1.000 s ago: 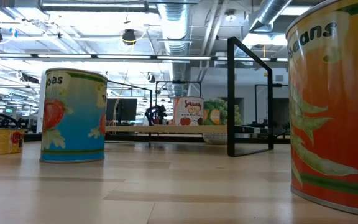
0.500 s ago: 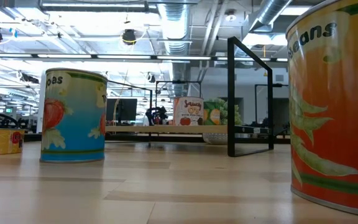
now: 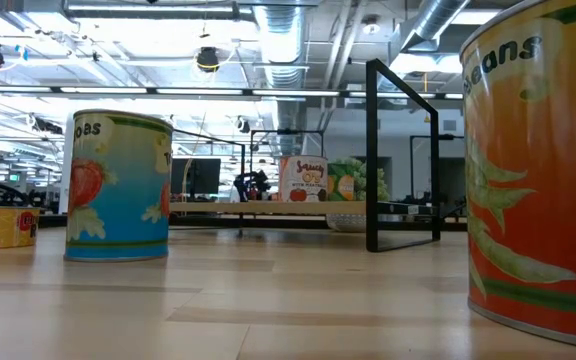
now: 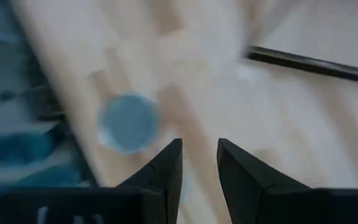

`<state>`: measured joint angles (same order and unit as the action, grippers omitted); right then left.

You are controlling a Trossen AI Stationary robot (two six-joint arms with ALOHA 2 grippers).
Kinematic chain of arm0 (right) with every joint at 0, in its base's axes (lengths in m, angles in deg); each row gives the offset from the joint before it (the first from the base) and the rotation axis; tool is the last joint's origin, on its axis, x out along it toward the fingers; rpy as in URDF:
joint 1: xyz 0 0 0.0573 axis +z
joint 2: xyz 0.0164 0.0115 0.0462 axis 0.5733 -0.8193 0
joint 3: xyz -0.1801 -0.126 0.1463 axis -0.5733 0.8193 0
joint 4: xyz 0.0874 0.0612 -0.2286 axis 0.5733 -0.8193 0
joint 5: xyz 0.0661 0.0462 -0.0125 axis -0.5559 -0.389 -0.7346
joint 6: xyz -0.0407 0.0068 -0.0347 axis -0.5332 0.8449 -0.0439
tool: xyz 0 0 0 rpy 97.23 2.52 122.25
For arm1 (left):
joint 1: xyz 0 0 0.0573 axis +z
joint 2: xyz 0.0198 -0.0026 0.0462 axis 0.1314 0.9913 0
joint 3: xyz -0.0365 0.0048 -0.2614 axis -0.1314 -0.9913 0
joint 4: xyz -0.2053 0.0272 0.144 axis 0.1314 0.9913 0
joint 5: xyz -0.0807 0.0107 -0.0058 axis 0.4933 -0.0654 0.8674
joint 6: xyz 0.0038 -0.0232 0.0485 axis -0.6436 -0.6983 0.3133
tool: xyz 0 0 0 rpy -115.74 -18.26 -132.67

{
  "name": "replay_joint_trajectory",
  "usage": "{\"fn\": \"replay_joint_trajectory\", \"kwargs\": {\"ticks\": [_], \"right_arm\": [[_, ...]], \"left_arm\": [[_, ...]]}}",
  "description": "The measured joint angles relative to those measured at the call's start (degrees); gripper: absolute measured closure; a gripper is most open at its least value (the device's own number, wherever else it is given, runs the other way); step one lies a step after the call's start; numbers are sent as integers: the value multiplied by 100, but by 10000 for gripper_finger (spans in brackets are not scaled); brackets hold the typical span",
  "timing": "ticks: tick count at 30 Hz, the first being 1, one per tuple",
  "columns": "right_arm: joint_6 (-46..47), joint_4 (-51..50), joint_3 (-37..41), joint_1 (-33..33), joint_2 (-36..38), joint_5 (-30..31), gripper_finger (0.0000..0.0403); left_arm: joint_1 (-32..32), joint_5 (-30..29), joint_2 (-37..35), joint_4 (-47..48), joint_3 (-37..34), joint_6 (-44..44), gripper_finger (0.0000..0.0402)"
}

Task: Pick and place cans onto a shelf
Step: Put the canned green beans on the shelf

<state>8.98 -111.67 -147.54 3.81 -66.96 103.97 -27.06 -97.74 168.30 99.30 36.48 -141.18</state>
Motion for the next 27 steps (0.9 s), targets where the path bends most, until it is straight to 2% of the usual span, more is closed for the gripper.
{"fn": "replay_joint_trajectory", "kwargs": {"ticks": [4, 6, 14, 19, 27], "right_arm": [[-887, 1244, 311, -185, 5, -662, 278], [-989, 1509, 449, -227, -6, -707, 278], [-426, 1953, 1239, -222, -2, -803, 278], [-401, 2620, 1510, -179, 7, -903, 278], [-144, 3072, 2076, -186, -5, -911, 278]], "left_arm": [[142, 130, 0, -197, 0, 419, 402], [161, 155, 0, -203, 0, 491, 401], [162, 199, 0, -194, 0, 540, 402], [162, 199, 0, -183, 0, 553, 402], [162, 201, 0, -182, 0, 684, 401]]}}
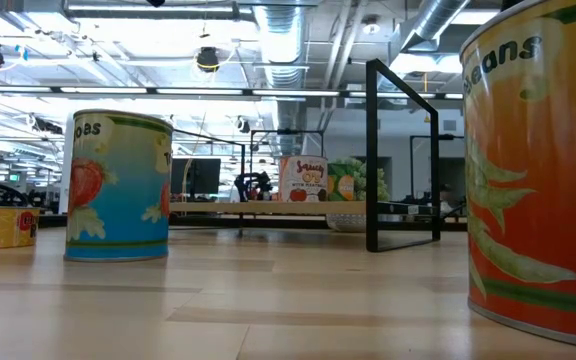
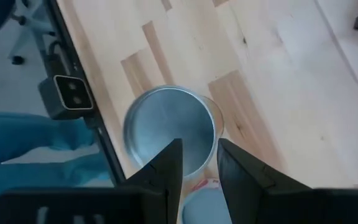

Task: Pick and place cans onto a shelf
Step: Put the canned green beans on the shelf

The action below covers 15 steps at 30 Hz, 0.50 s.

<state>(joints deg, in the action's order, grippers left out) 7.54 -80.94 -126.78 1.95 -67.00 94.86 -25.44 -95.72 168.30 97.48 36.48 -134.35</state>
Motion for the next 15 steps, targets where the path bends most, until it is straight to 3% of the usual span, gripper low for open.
{"fn": "replay_joint_trajectory", "kwargs": {"ticks": [15], "right_arm": [[-6, 398, 395, -72, 5, 22, 278]], "left_arm": [[0, 0, 0, 1, 0, 4, 401]]}}
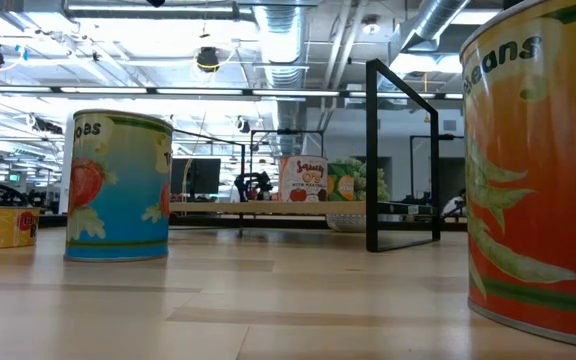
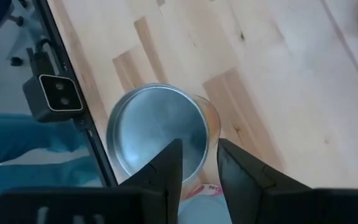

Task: Pick and place cans onto a shelf
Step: Put the canned green beans on the shelf

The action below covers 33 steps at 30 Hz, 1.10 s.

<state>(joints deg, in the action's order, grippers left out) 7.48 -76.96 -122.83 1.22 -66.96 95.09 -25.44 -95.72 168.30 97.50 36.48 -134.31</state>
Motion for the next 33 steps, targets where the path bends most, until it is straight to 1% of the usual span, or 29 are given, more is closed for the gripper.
{"fn": "replay_joint_trajectory", "kwargs": {"ticks": [14, 16, 18, 20, 26, 28, 30, 33], "right_arm": [[-82, -60, 0, -37, -1, 161, 278], [-101, 0, -11, -50, -118, 155, 278], [-120, 1, 3, -55, -211, 75, 278], [-174, 80, -31, -65, -318, -139, 278], [-105, 513, -35, -149, -552, -249, 280], [-103, 655, -38, -162, -599, -292, 287], [-103, 736, -34, -192, -603, -329, 303], [-101, 803, -26, -246, -603, -334, 349]], "left_arm": [[0, 0, 0, 0, 0, 130, 401], [0, 0, 0, 0, 0, 136, 401], [0, 0, 0, -2, 0, 185, 402], [0, 0, 0, 1, 0, 206, 402], [0, 0, 2, 7, 0, 230, 402], [0, -1, 2, 9, 0, 232, 401], [0, 0, 2, 8, 0, 232, 401], [0, 0, 2, 7, 0, 232, 402]]}}
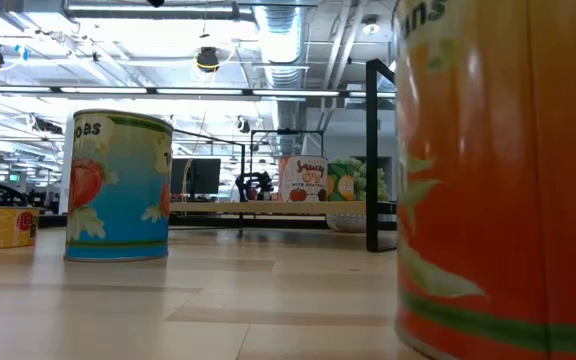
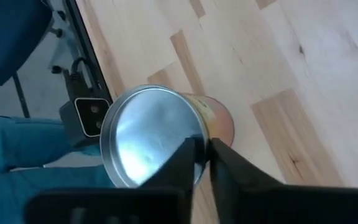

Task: Pick and place cans onto a shelf
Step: Put the canned green beans on the shelf

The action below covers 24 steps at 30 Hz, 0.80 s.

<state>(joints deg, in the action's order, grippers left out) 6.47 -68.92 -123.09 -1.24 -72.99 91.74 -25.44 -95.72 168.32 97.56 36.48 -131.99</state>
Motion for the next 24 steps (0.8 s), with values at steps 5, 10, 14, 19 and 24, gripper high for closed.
{"fn": "replay_joint_trajectory", "kwargs": {"ticks": [5, 10, 14, 19, 24], "right_arm": [[-25, 29, 6, -149, 97, 41, 392], [-573, -164, -179, -369, 398, 28, 398], [-931, -64, -406, -564, 844, 88, 399], [-1631, -53, -764, -892, 1151, 407, 400], [-2439, -72, -1055, -1512, 1308, 795, 402]], "left_arm": [[0, 0, 0, 0, 0, 0, 401], [-1, -1, 0, -2, 0, 0, 402], [0, 0, 0, 4, 0, -4, 401], [-42, 0, 0, 27, 0, -4, 402], [-215, -1, 0, 114, 0, -65, 401]]}}
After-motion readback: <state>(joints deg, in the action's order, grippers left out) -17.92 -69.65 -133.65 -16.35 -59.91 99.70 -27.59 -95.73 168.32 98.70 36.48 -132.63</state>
